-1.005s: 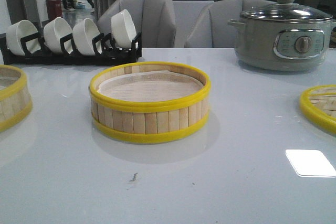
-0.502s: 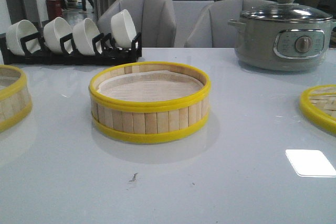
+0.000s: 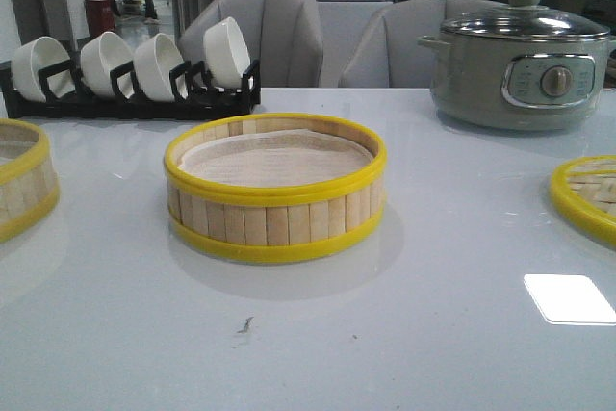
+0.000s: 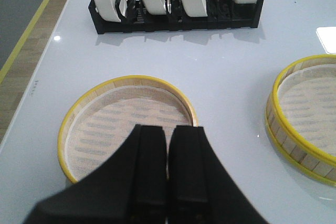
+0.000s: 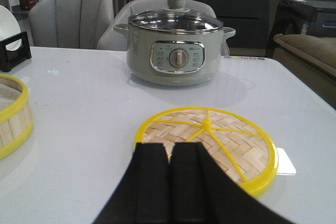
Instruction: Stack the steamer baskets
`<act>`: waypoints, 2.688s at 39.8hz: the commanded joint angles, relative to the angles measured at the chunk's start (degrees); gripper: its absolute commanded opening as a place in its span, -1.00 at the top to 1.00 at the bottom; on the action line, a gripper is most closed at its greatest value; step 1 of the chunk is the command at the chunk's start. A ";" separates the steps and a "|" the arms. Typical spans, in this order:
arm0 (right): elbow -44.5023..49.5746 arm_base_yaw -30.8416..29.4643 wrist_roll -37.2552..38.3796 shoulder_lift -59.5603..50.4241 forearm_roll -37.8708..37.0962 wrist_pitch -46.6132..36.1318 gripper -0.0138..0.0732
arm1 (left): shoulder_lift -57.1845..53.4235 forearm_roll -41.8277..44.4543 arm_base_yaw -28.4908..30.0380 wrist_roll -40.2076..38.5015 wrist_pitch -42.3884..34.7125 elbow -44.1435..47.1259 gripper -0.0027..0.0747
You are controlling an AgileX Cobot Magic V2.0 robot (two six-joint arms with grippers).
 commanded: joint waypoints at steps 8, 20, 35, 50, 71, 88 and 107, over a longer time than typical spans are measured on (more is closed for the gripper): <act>-0.83 -0.27 0.01 -1.19 -0.27 -5.74 0.53 | -0.31 0.45 -0.23 -0.20 -4.20 -2.12 0.71; -0.83 -0.27 0.01 -1.19 -0.27 -5.74 0.53 | -0.31 -0.02 -0.23 -0.20 -4.20 -2.12 0.71; -0.83 -0.27 0.32 -1.19 -0.15 -11.03 0.53 | -0.31 -1.53 -0.23 -0.20 -4.10 -2.12 0.71; -27.61 0.05 2.89 12.98 -3.53 10.55 0.53 | -0.31 -1.57 -0.23 -0.20 -0.73 -2.12 0.71; -46.23 0.46 2.84 43.96 -1.92 17.96 0.53 | -0.31 -1.57 -0.23 -0.20 0.16 -2.12 0.71; -46.23 1.14 2.84 46.05 -1.13 17.36 -0.05 | -0.31 -1.68 -0.23 -0.20 -0.45 -2.12 0.71; -46.23 1.14 2.84 47.95 -1.13 15.79 -0.42 | 4.38 -2.42 -0.23 -0.08 -5.46 -2.12 -0.37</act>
